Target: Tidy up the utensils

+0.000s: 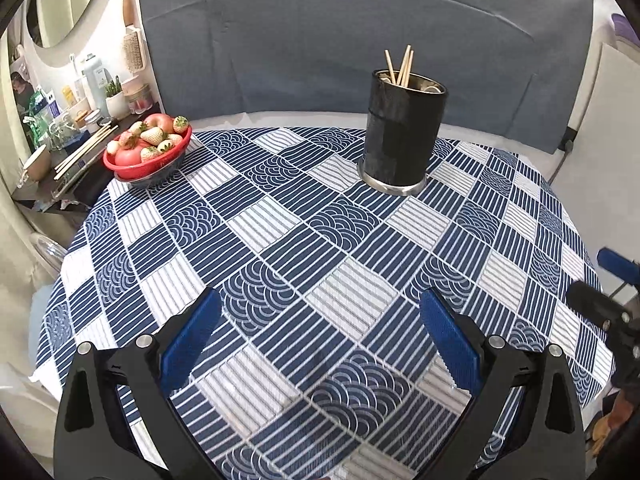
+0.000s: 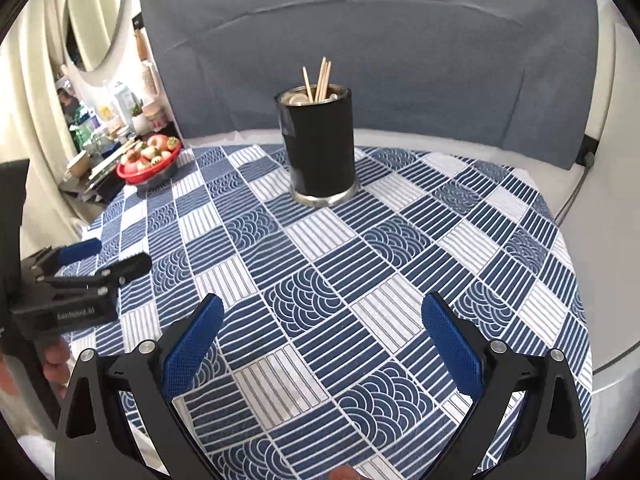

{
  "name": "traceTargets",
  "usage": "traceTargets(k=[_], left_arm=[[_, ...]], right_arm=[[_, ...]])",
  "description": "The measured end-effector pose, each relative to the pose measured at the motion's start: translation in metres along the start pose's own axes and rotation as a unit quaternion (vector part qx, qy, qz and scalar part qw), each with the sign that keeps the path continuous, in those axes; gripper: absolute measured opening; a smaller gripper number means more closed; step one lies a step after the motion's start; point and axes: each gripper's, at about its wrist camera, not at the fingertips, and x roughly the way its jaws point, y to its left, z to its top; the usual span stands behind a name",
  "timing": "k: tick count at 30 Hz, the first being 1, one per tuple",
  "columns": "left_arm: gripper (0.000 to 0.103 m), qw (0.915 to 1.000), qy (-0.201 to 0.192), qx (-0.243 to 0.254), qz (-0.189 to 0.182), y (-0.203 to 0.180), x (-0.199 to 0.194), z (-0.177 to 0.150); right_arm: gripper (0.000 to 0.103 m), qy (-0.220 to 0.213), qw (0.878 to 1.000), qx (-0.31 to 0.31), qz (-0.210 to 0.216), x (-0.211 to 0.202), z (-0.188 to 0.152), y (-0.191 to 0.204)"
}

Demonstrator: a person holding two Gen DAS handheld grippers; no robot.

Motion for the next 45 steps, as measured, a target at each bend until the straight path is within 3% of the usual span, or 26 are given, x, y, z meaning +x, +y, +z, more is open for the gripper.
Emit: traceTargets(k=[12, 45], left_arm=[[0.097, 0.9998, 0.015, -0.002, -0.014, -0.005, -0.005, -0.004], [0.097, 0.9996, 0.029, -0.003, 0.006, 0.0, 0.007, 0.0]], right_arm=[[0.095, -0.001, 1.0, 0.01, -0.01, -0.003, -0.006, -0.006], [0.095, 0.006, 1.0, 0.016, -0.013, 0.008, -0.002, -0.008]])
